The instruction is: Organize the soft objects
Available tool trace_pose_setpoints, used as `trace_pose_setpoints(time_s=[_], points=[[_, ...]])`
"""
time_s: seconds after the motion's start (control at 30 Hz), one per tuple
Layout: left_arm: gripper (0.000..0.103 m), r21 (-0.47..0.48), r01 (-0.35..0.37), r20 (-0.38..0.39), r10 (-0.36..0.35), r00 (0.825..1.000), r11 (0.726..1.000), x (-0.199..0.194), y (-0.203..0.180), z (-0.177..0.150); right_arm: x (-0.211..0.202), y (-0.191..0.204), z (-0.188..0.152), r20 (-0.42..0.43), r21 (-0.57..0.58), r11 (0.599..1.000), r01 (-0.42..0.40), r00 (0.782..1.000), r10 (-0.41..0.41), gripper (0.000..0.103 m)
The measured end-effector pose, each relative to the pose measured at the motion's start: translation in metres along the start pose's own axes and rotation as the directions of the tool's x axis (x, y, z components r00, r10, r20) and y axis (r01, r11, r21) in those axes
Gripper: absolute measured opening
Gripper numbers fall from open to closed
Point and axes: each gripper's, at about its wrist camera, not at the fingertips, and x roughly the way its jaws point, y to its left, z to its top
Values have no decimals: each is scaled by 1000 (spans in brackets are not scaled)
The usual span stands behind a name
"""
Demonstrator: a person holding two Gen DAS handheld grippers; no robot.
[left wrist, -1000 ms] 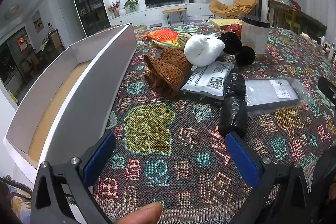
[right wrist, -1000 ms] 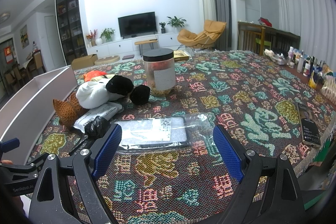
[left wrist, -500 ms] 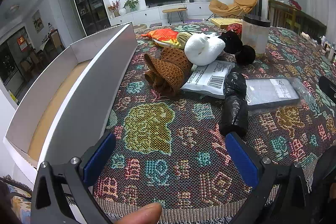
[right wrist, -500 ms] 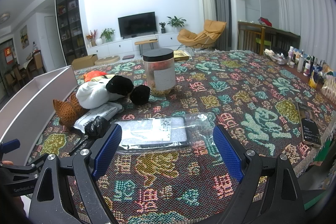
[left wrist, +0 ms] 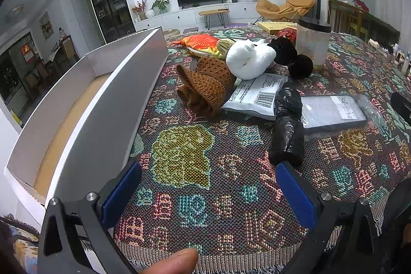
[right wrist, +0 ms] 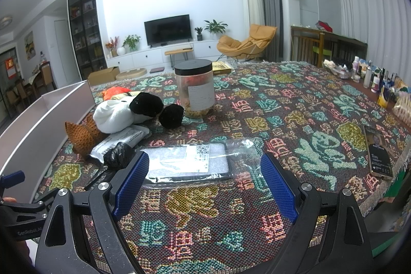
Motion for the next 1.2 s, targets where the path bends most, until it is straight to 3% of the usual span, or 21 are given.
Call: trace_pose_setpoints(time_s=[0.77, 1.2], points=[[103, 2, -2, -3, 2, 1000, 1000, 1, 0, 1, 0, -1, 0, -2, 2, 1000, -1, 1000, 1, 90], [103, -19, 34, -86, -35, 996, 999, 20, 3, -6, 0, 1, 0, -4, 5, 1000, -6, 1000, 6, 90]])
